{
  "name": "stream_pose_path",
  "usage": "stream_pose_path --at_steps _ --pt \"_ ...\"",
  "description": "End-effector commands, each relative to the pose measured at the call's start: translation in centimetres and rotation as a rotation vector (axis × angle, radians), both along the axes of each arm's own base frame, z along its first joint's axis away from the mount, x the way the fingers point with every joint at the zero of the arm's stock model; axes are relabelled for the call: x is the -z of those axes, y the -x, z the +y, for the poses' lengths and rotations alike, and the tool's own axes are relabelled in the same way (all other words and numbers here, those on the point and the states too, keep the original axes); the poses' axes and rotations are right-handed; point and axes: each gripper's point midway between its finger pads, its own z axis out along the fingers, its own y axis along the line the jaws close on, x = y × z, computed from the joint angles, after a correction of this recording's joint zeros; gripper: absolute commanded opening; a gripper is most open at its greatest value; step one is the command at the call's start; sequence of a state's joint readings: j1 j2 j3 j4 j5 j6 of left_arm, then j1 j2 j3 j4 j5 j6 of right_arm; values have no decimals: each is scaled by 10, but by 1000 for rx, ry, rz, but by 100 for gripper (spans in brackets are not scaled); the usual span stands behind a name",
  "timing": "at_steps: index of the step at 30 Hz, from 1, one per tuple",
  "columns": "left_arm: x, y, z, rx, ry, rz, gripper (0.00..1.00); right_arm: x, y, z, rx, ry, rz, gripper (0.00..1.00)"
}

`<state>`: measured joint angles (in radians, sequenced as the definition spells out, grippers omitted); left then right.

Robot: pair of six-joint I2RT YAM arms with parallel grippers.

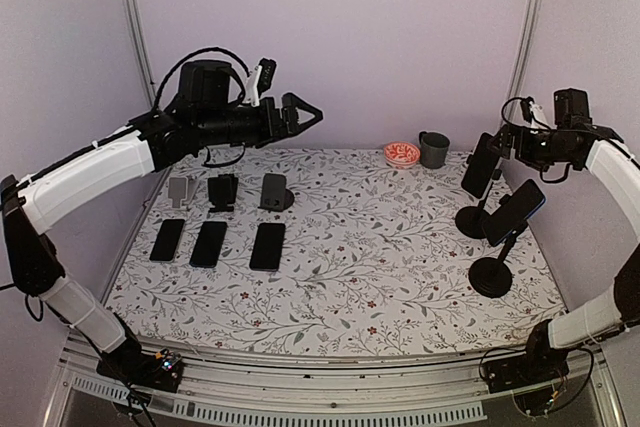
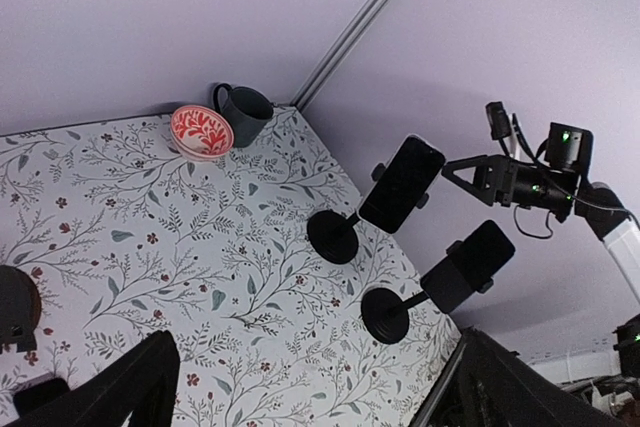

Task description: Remove the phone from the phone stand

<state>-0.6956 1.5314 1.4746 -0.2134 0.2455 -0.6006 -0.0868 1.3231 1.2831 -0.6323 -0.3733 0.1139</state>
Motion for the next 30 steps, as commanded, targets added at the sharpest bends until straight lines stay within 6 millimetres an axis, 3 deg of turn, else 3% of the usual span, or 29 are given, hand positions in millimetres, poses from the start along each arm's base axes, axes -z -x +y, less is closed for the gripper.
stream_pose_path --at_steps 1,7,18,30 --pt "-16 6 -1 39 39 -14 99 -10 -13 2 -31 -25 -45 94" --pt "11 8 4 40 20 -14 99 3 -29 -1 -28 -41 -27 82" --pt "55 2 12 24 -50 37 99 1 -44 4 -70 -83 -58 46" --pt "65 -4 19 -4 -78 35 99 -8 -47 14 -131 -108 -93 5"
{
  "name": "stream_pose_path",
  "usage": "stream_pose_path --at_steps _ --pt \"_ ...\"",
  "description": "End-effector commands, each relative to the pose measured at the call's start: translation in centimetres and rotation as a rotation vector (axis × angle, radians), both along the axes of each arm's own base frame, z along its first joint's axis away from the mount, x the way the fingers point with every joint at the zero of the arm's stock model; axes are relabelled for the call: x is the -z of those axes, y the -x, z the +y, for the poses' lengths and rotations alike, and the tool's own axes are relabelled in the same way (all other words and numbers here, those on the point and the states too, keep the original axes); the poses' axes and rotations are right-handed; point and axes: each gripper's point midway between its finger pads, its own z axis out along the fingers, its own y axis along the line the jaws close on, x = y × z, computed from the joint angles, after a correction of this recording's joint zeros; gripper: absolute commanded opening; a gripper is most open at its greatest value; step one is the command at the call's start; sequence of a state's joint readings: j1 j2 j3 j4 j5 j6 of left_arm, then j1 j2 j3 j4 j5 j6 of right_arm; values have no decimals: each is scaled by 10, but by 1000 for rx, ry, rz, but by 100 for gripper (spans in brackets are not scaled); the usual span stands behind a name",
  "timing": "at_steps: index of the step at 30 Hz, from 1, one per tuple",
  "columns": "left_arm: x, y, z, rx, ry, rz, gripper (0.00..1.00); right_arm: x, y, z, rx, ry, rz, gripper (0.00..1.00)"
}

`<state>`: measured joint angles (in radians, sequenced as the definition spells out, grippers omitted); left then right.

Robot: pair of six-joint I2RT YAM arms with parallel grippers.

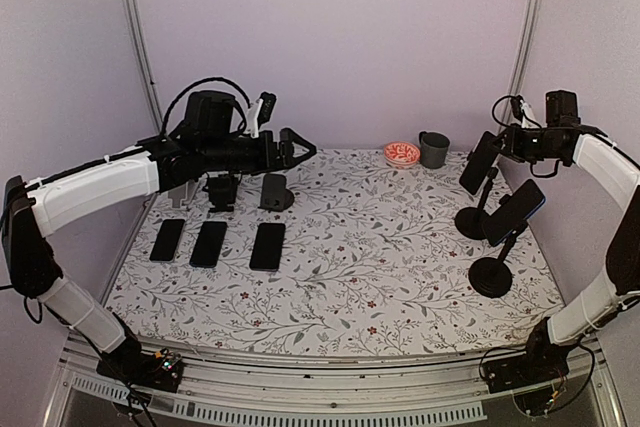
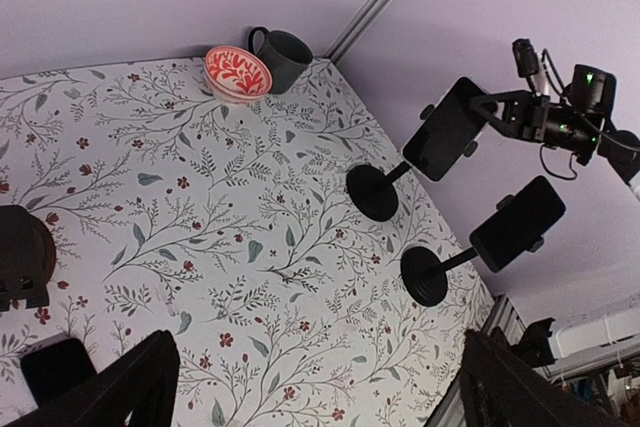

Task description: Remove the phone from the phone stand

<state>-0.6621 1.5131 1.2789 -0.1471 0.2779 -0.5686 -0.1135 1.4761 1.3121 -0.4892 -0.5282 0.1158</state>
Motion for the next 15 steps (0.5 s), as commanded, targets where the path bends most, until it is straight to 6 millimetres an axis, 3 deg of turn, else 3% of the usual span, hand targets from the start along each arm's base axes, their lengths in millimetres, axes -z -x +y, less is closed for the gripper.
stream_pose_path --at_steps 1,8,15 --pt "-3 -4 5 -8 -2 -30 99 -24 -6 6 -42 -21 -73 3" --pt "4 -5 10 -31 -35 -46 99 -51 0 25 -151 -90 -152 0" --pt "6 -7 22 -79 -72 -88 99 -79 3 61 -254 -101 -216 0"
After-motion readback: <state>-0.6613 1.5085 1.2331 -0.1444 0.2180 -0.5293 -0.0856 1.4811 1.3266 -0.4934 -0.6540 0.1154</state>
